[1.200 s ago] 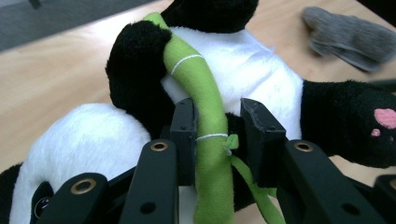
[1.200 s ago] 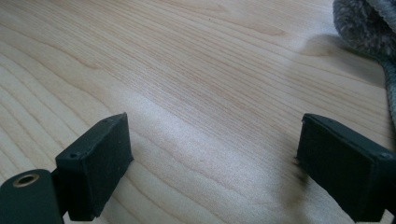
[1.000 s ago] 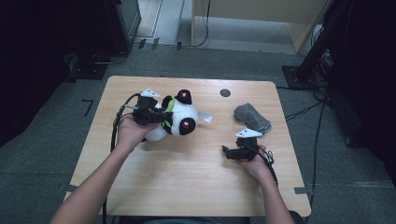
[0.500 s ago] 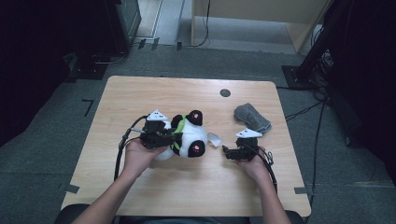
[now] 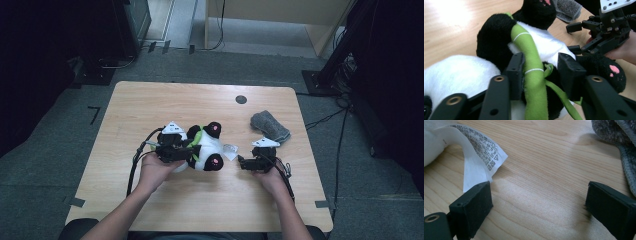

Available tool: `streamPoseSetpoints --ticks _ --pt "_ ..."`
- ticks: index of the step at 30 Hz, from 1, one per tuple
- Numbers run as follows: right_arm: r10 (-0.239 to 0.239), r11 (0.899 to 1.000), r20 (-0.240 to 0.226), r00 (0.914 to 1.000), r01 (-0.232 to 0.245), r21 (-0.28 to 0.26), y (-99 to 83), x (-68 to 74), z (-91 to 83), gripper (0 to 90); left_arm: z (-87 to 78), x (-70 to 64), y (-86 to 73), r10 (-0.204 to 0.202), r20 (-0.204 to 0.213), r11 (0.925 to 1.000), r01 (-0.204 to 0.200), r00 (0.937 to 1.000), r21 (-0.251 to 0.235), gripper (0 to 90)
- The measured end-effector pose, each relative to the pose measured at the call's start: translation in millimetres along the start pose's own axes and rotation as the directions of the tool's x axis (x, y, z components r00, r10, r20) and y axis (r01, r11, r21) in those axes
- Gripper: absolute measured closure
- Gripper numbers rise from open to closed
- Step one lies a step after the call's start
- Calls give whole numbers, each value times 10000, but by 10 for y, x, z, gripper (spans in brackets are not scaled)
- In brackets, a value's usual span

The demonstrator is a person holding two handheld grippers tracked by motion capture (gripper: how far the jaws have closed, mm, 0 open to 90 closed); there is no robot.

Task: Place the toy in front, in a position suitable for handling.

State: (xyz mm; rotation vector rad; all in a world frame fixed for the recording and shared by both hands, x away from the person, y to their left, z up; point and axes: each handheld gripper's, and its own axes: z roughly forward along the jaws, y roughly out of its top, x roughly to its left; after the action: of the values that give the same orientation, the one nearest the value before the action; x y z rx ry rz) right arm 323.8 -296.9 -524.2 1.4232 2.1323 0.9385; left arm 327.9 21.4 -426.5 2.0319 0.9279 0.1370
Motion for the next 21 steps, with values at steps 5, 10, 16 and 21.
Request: streamPoseSetpoints --ticks 5,10,16,21 --pt "-60 9998 -67 10000 61 177 22 -21 -11 108 -3 4 9 2 127 10000 -1 9999 -11 435" --pt "314 9992 -390 9987 -304 260 70 -83 -56 164 -61 36 28 132 141 9997 -129 9998 -223 365" --pt "102 9991 -425 9990 -120 -419 182 -134 -203 215 -188 102 61 87 210 9986 -76 9997 -520 349" --pt "-373 9982 -391 9985 354 -483 257 -189 -280 324 -243 170 58 333 443 9973 -303 9985 -674 336"
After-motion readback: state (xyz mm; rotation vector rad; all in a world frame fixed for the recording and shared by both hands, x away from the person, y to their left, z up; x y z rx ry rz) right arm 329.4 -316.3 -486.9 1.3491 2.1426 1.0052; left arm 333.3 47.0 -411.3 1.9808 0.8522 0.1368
